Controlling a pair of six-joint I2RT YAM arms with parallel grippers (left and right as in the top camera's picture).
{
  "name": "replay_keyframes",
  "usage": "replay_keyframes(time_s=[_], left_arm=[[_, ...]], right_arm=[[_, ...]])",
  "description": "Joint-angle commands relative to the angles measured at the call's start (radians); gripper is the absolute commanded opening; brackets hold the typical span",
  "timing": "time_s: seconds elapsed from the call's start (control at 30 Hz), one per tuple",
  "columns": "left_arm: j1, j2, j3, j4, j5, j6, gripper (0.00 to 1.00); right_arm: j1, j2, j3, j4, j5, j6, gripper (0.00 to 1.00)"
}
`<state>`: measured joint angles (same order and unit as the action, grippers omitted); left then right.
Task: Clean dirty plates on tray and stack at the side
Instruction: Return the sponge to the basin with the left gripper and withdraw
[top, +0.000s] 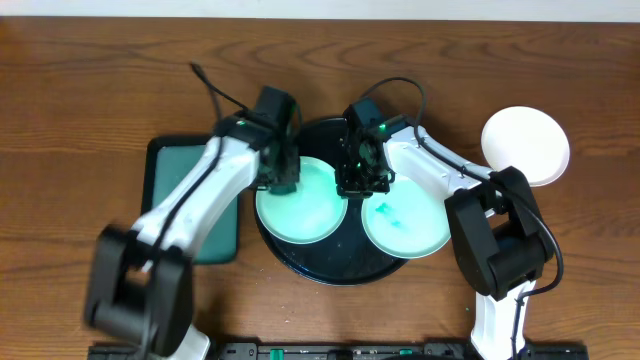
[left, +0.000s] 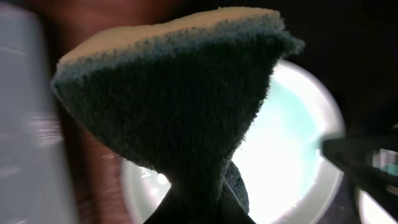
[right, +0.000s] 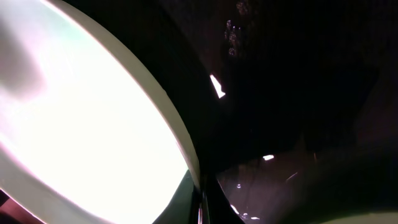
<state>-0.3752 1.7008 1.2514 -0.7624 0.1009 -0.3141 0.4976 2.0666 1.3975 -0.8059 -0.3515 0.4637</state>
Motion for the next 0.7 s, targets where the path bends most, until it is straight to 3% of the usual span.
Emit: replay_keyframes(time_s=[0.0, 0.13, 0.3, 0.5, 0.67], left_arm=[[0.009, -0.130, 0.003, -0.032, -0.179, -0.013, 0.07], [0.055, -0.183, 0.003, -0.074, -0.283, -0.013, 0.07], [0.197, -0.149, 0.002, -0.109, -0.286, -0.013, 0.07], [0.357, -0.045, 0.001, -0.113, -0.130, 0.008, 0.07], [0.410, 0.080, 0.001, -0.113, -0.031, 0.029, 0.07]], right_arm=[[0.003, 0.002, -0.008, -0.004, 0.022, 0.006, 0.01], [0.003, 0.002, -0.008, -0.004, 0.022, 0.006, 0.01], [0.003, 0.002, -0.008, -0.006, 0.022, 0.006, 0.01], [0.003, 0.002, -0.008, -0.006, 0.022, 0.006, 0.01], [0.003, 0.002, -0.008, -0.005, 0.022, 0.006, 0.01]])
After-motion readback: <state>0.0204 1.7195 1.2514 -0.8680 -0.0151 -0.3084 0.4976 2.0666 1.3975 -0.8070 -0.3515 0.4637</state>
